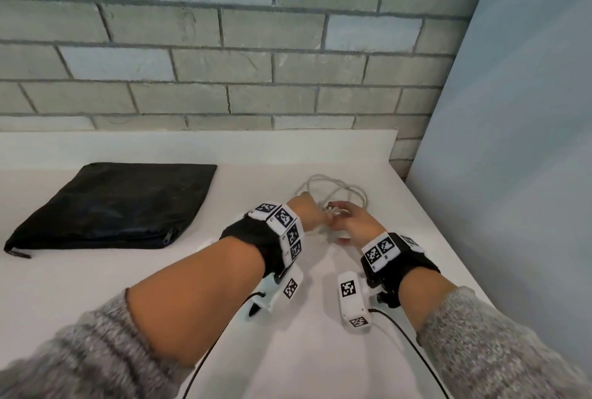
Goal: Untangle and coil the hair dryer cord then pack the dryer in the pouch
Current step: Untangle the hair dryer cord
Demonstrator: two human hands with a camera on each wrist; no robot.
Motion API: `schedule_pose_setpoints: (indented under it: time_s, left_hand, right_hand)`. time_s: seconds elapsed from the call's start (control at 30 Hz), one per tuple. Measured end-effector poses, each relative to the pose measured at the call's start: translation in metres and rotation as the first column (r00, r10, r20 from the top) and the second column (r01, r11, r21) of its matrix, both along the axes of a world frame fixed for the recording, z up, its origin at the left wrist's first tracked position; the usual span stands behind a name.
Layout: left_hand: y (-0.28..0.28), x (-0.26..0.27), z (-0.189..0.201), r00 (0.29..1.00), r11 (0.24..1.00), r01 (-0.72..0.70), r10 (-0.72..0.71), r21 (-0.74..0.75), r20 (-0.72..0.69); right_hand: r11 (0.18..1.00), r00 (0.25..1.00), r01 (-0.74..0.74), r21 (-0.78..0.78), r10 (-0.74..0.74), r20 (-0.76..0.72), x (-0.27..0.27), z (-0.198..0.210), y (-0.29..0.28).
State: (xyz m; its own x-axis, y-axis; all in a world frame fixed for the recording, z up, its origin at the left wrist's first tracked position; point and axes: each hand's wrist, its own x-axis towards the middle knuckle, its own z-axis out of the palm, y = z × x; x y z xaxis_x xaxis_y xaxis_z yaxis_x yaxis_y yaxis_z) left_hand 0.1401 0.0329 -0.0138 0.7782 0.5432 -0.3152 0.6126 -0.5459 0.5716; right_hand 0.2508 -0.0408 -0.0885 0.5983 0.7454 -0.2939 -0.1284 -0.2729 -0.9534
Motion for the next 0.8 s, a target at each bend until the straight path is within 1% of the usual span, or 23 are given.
schedule_pose_setpoints:
  time_s: [0.1,0.23,0.3,0.37,0.4,0.43,0.47,0.5,0.57,0.6,0.67,0.73,0.77,0.8]
  left_hand:
    - [0.005,-0.004,-0.001,0.999,0.999,0.028,-0.029,-0.016,-0.037]
    - [0.018,-0.007,-0.003,0.999,0.999,0.032,-0.034,-0.031,-0.042]
    - [0.024,-0.011,-0.003,0.999,0.995,0.039,-0.037,-0.092,0.024]
    - [0.028,-0.015,-0.003,0.986,0.965,0.021,0.023,-0.262,0.167]
    - [0.029,-0.019,-0.002,0.971,0.941,0.02,0.062,-0.338,0.229]
    - [0.029,-0.022,-0.001,0.957,0.919,0.028,0.088,-0.392,0.275]
    - [0.029,-0.026,0.0,0.944,0.901,0.039,0.109,-0.433,0.311]
    - [0.029,-0.03,0.002,0.93,0.882,0.045,0.135,-0.468,0.343]
    - [0.028,-0.036,0.006,0.901,0.851,0.036,0.199,-0.523,0.386]
    - [0.028,-0.039,0.008,0.885,0.841,0.021,0.236,-0.54,0.402]
    - [0.028,-0.045,0.014,0.842,0.832,-0.026,0.317,-0.554,0.436]
    - [0.029,-0.051,0.021,0.789,0.811,-0.042,0.386,-0.583,0.479]
    - [0.03,-0.054,0.025,0.764,0.793,-0.036,0.414,-0.608,0.495]
    - [0.032,-0.057,0.029,0.741,0.774,-0.02,0.437,-0.633,0.51]
  right_hand:
    - [0.997,0.992,-0.075,0.006,0.074,0.101,-0.009,0.009,-0.003]
    - [0.985,0.972,-0.169,0.033,0.161,0.17,-0.018,0.026,-0.004]
    - [0.974,0.962,-0.197,0.111,0.171,0.213,-0.023,0.035,-0.006]
    - [0.952,0.961,-0.22,0.211,0.174,0.215,-0.026,0.042,-0.008]
    - [0.945,0.96,-0.224,0.237,0.172,0.22,-0.027,0.046,-0.008]
    - [0.943,0.952,-0.23,0.24,0.167,0.257,-0.028,0.05,-0.009]
    - [0.947,0.931,-0.241,0.213,0.164,0.325,-0.029,0.054,-0.009]
    - [0.948,0.895,-0.263,0.177,0.171,0.413,-0.031,0.057,-0.009]
    - [0.945,0.813,-0.299,0.134,0.179,0.554,-0.037,0.062,-0.008]
    - [0.947,0.788,-0.294,0.13,0.163,0.593,-0.04,0.063,-0.008]
    - [0.957,0.762,-0.254,0.14,0.109,0.638,-0.047,0.067,-0.008]
    - [0.956,0.753,-0.219,0.195,0.039,0.657,-0.053,0.07,-0.009]
    - [0.948,0.772,-0.208,0.241,0.008,0.635,-0.057,0.073,-0.011]
    - [0.936,0.809,-0.191,0.294,-0.019,0.587,-0.061,0.076,-0.013]
